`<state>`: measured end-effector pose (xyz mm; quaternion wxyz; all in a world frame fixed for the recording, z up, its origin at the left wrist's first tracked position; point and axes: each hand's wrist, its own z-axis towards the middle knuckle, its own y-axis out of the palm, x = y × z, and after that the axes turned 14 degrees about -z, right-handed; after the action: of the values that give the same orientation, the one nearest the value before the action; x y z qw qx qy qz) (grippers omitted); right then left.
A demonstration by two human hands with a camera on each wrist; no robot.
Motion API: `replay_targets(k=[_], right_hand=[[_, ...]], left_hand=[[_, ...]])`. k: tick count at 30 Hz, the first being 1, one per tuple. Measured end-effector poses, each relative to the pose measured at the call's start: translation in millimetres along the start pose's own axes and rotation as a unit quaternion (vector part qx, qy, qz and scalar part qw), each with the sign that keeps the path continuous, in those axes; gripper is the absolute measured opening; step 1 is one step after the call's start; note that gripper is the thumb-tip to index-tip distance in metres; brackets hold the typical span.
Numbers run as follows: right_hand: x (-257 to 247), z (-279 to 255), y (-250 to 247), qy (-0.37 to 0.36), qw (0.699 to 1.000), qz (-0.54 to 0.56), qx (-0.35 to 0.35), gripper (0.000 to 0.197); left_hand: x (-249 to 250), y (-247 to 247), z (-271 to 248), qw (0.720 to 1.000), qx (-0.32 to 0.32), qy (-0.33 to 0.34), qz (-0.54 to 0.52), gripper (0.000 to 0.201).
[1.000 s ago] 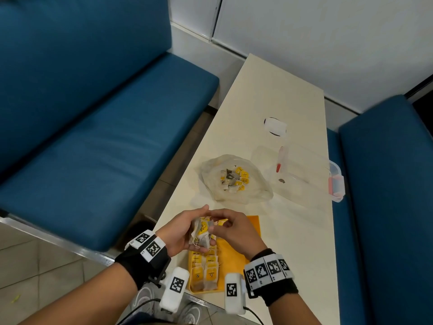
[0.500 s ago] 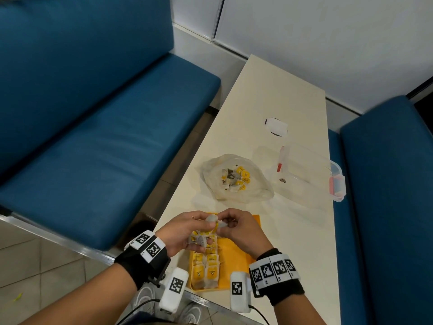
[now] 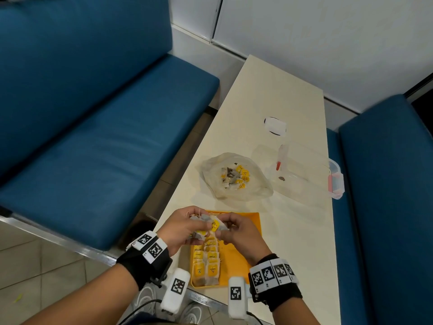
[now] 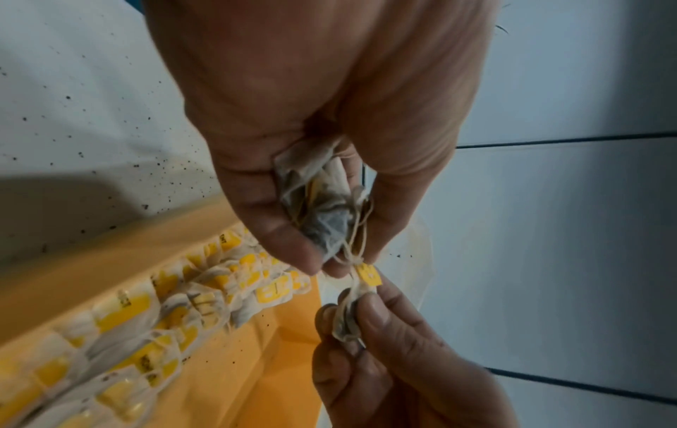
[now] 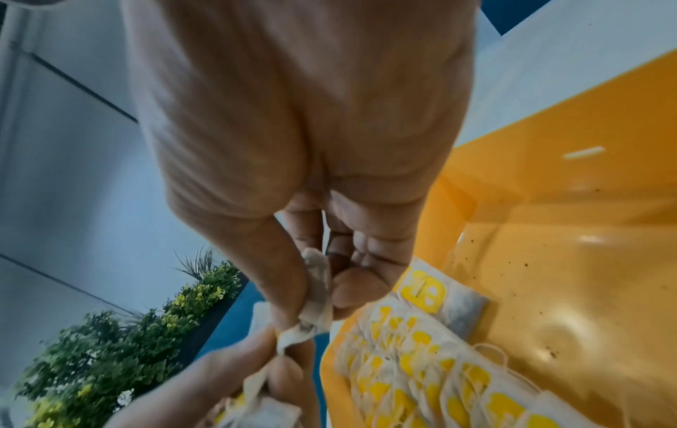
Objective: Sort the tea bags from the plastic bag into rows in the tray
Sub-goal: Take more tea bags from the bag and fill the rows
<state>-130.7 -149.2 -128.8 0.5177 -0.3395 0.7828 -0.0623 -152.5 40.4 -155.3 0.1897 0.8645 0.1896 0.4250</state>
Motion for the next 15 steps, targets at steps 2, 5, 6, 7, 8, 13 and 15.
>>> replay_targets(k=[2,5,6,7,8,13,15], right_hand=[[0,-1,2,-0.010,1.000,-0.020,0.005,0.027],[1,-1,0,-0.053,0.992,-0.104,0.043,0.026],[1,-1,-1,-0.071,0.986,-0.140,0.051,0.027],[0,-1,-2,-0.086,0.979,-0.175,0.053,0.028],[-1,-2,-2,-0.098,0.972,-0.207,0.053,0.027],[-6,0,-5,-0.100,0.950,-0.289,0.066,0.019],[-3,2,-9,-0.088,0.953,-0.279,0.077,0.018]], left_hand=[[0,1,1,0.999,0.004,0.036,0.041,0.025],[2,3,3,0.988,-0.013,0.078,0.132,0.026],[3,4,3,0.983,-0.020,0.086,0.161,0.026],[4,5,4,0.977,-0.025,0.094,0.187,0.025],[5,5,4,0.972,-0.026,0.102,0.210,0.024],[6,8,3,0.968,-0.035,0.110,0.222,0.021],[6,5,4,0.978,-0.019,0.105,0.179,0.021]])
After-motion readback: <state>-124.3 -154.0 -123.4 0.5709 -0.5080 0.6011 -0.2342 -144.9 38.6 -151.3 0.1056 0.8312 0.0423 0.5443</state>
